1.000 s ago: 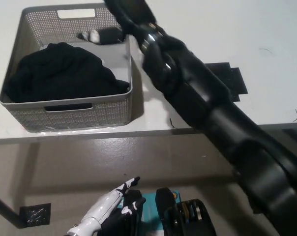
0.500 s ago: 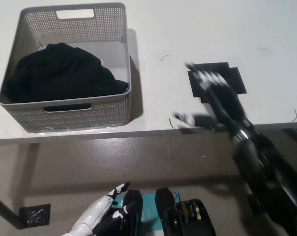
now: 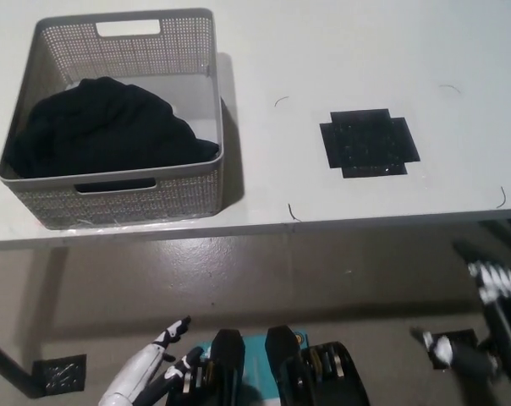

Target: Use the right hand to pick up a t shirt on the right hand side and place it into a contianer on the left side

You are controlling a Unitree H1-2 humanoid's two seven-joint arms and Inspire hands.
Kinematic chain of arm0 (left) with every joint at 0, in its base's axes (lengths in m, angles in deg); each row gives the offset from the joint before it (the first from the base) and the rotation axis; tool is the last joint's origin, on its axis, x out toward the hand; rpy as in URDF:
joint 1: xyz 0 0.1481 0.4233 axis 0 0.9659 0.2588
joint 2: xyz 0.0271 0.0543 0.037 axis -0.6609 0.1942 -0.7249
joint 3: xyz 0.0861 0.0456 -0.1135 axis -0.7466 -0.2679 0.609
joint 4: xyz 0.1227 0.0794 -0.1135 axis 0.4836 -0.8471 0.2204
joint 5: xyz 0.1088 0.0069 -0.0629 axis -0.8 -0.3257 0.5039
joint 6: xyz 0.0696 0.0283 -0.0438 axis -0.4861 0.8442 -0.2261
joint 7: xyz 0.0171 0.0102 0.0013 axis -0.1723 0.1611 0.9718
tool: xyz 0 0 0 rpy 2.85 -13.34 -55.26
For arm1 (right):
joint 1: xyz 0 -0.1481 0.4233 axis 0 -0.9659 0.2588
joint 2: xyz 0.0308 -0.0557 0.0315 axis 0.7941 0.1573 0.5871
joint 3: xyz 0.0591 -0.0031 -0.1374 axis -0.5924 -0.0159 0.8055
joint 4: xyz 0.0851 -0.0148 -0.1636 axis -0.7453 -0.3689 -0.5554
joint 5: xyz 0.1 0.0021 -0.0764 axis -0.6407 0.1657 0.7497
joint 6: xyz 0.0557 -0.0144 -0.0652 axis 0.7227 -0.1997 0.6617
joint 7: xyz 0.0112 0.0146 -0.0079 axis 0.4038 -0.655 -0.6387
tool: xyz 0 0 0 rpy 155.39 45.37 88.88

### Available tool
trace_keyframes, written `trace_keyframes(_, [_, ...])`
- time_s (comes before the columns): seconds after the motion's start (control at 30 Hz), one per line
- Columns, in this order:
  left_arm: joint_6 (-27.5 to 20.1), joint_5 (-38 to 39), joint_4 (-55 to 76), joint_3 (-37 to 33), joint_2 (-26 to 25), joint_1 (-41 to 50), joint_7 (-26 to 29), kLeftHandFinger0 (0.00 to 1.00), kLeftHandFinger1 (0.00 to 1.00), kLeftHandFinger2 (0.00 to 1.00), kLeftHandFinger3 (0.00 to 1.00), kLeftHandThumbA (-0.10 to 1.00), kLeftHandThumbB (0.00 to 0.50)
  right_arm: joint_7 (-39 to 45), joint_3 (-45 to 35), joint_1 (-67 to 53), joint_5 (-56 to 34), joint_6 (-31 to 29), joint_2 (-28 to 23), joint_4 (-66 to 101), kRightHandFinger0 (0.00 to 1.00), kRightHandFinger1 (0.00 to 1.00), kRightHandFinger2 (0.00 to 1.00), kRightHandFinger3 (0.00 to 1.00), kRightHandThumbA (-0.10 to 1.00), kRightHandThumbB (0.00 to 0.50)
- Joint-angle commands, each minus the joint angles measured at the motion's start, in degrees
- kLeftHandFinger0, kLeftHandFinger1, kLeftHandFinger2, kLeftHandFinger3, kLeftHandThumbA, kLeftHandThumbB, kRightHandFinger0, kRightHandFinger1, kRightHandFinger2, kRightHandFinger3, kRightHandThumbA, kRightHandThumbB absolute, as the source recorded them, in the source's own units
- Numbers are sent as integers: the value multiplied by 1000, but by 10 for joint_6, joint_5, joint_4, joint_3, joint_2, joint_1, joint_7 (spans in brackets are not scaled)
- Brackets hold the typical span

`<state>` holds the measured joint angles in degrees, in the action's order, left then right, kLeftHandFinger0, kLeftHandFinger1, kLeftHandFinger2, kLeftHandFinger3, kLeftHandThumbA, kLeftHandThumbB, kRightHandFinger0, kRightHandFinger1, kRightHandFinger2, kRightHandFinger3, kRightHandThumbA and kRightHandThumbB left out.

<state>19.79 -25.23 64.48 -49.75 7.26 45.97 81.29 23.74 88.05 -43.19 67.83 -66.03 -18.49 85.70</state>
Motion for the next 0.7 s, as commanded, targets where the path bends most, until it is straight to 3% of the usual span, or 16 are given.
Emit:
trace_keyframes(0.0, [-33,13,10,11,-9,4,26,852,976,1000,1000,1000,348,-69,-13,-36,23,-98,-4,-24,1000,1000,1000,1000,1000,301])
trace_keyframes(0.07, [-40,25,8,13,-7,4,22,858,980,1000,1000,1000,316,-80,-15,-55,21,-112,1,-46,1000,1000,1000,1000,1000,303])
trace_keyframes(0.1, [-43,22,3,12,-7,3,23,866,988,1000,1000,1000,314,-91,-16,-63,26,-122,3,-62,1000,1000,1000,1000,1000,285])
trace_keyframes(0.2, [-47,16,0,13,-5,7,32,864,979,1000,1000,1000,329,-96,-19,-69,24,-130,9,-80,1000,1000,1000,1000,1000,295])
trace_keyframes(0.27, [-52,25,-2,19,-1,10,39,864,968,1000,1000,1000,307,-103,-18,-68,17,-144,17,-112,1000,1000,1000,1000,1000,276])
trace_keyframes(0.43, [-61,40,-11,31,7,5,48,924,977,1000,1000,1000,336,-113,-7,-51,32,-153,28,-176,1000,1000,1000,1000,940,248])
trace_keyframes(0.57, [-58,30,-11,33,8,4,52,971,1000,1000,1000,1000,311,-98,3,-35,32,-152,33,-216,1000,1000,1000,1000,952,254])
trace_keyframes(0.67, [-58,28,-10,34,6,1,52,978,1000,1000,1000,1000,319,-97,6,-27,29,-158,35,-229,1000,1000,1000,1000,940,245])
